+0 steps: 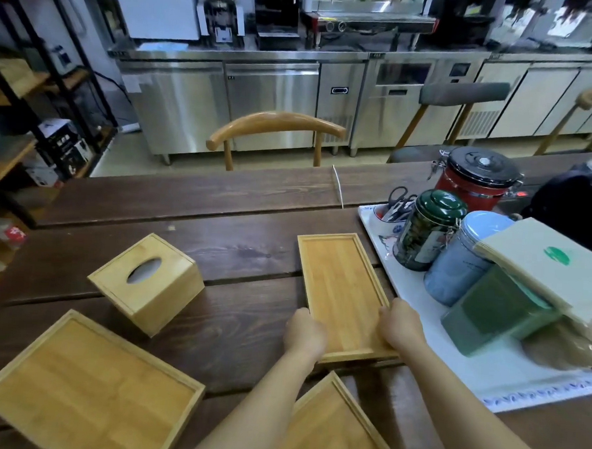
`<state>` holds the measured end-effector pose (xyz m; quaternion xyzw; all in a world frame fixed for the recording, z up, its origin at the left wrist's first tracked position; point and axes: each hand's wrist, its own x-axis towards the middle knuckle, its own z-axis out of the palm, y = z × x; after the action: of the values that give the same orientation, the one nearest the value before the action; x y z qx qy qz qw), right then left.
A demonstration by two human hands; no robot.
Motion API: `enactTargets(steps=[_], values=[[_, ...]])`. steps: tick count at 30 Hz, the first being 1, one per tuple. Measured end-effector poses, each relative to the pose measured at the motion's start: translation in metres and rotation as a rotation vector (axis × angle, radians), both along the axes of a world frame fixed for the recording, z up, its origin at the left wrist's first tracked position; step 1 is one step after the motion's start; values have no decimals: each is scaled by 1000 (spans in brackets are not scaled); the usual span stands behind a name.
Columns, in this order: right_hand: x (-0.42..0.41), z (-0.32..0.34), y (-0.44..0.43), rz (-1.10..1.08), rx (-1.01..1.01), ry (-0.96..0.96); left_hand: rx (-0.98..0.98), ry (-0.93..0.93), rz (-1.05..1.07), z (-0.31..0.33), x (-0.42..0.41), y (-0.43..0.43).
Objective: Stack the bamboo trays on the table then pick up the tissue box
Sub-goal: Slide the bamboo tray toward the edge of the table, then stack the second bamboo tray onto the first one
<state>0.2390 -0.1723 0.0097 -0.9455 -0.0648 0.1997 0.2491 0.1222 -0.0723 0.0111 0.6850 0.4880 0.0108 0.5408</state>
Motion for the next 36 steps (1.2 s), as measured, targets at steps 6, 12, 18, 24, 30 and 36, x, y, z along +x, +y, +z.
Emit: enactTargets(steps=[6, 12, 18, 24, 30, 36], values=[[7, -19, -18, 71, -77, -119, 384, 295, -234, -7, 10, -15], [14, -23, -20, 102, -26, -161, 423, 319, -260, -11, 14, -13], [13, -31, -22, 151, -35, -209, 429, 343, -252, -20, 13, -13], [5, -25, -26, 213, -77, -304, 503, 378, -338, -16, 2, -13], [-27, -5, -43, 620, 56, -189, 494, 386, -584, -16, -50, -4], [-66, -16, -47, 1031, -265, -89, 585, 322, -792, -16, -88, -7]])
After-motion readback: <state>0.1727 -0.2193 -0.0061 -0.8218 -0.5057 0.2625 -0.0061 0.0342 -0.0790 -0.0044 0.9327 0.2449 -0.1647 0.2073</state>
